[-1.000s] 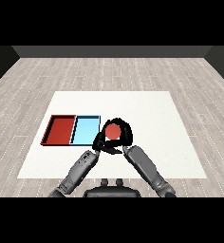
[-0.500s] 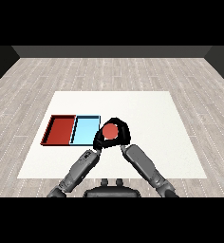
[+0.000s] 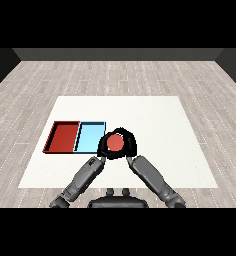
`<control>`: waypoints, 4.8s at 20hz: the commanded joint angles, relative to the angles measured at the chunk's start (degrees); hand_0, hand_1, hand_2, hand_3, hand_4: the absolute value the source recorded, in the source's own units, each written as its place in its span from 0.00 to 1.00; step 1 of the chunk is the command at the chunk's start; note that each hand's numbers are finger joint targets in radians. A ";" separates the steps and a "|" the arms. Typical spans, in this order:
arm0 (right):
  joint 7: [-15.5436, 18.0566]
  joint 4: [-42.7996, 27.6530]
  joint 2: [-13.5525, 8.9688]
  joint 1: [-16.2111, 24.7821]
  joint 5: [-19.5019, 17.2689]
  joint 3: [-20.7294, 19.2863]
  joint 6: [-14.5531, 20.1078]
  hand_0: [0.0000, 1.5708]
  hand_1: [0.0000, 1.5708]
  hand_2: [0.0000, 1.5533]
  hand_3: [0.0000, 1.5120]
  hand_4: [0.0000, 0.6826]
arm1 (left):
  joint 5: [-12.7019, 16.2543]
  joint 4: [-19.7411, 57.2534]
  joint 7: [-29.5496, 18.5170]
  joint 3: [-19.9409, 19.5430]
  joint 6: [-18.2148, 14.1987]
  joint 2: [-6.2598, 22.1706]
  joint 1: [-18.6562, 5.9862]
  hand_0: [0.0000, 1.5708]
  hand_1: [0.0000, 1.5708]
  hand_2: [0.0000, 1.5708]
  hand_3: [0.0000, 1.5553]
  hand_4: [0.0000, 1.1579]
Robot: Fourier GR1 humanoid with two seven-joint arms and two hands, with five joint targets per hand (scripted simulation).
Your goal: Pick the red can and put it in the red box
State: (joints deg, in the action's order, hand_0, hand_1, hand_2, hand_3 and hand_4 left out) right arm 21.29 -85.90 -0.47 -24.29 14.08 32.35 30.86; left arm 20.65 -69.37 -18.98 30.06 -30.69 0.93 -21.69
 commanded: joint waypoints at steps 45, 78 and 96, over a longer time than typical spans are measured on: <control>-11.27 -23.49 -9.88 20.14 3.72 -18.00 -14.63 0.00 0.00 0.00 0.00 0.00 | -3.27 -4.71 -0.36 -15.74 -0.83 12.93 -2.35 1.00 1.00 1.00 0.95 0.97; 1.32 -2.62 -8.72 22.02 5.25 -25.81 -22.02 0.00 0.00 0.00 0.00 0.00 | -20.22 62.37 13.04 -17.88 14.15 25.77 -16.93 0.00 0.00 0.00 0.00 0.48; 1.69 -2.23 -10.69 21.45 6.10 -26.35 -26.36 0.00 0.00 0.00 0.00 0.00 | 6.74 36.39 -23.97 -40.47 37.85 15.19 -14.72 0.00 0.00 0.00 0.00 0.00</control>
State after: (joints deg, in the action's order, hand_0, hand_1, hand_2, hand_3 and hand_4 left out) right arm 22.79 -87.95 -10.72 -4.00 20.90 5.49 4.84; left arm 23.12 -25.82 -35.70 -8.43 -0.06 20.88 -38.55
